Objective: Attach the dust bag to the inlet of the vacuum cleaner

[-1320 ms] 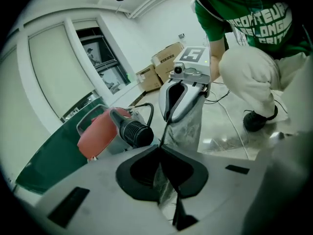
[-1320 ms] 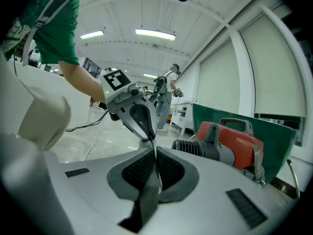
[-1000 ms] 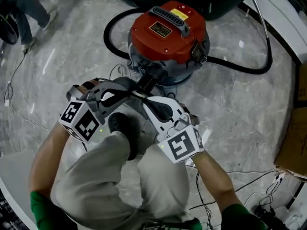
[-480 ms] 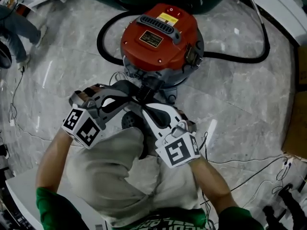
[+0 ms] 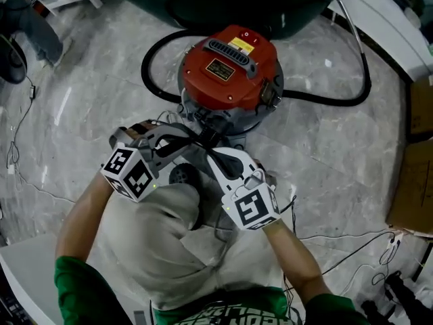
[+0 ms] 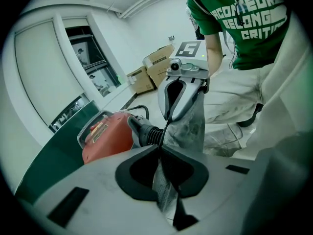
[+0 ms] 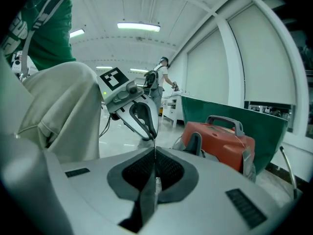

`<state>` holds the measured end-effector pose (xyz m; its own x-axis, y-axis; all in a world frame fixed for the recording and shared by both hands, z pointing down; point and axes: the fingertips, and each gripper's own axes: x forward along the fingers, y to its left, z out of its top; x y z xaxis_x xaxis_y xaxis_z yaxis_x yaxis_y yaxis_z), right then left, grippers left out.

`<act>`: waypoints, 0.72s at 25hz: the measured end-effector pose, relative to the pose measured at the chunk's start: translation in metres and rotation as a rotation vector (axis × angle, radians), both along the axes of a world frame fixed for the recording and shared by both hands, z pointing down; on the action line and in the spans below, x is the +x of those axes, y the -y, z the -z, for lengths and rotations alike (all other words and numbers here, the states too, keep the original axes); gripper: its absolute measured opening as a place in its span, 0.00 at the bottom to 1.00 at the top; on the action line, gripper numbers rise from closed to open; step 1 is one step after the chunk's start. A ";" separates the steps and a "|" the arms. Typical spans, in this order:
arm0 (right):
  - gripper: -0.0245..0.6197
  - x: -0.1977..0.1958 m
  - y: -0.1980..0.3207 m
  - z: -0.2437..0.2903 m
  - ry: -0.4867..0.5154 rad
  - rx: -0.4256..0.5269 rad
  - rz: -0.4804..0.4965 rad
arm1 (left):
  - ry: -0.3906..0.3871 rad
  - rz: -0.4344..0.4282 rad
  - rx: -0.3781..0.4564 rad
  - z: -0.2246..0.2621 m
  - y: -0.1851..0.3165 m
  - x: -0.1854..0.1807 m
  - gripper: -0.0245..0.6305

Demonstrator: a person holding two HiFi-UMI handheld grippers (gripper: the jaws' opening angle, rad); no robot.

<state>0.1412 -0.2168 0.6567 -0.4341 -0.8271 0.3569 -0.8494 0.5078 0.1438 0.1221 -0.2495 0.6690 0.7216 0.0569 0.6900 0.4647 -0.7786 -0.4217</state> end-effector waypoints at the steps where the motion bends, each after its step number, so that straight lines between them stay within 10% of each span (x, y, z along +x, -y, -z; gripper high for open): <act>1: 0.06 0.002 0.001 0.001 0.008 -0.007 -0.006 | -0.001 0.003 0.000 0.001 0.002 0.003 0.07; 18: 0.07 0.028 0.015 0.003 0.116 -0.022 -0.076 | 0.001 0.005 -0.059 -0.001 0.014 0.024 0.10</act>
<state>0.1689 -0.2318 0.6538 -0.4098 -0.8519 0.3259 -0.8959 0.4432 0.0318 0.1466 -0.2634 0.6703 0.7211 0.0944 0.6864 0.4614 -0.8045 -0.3740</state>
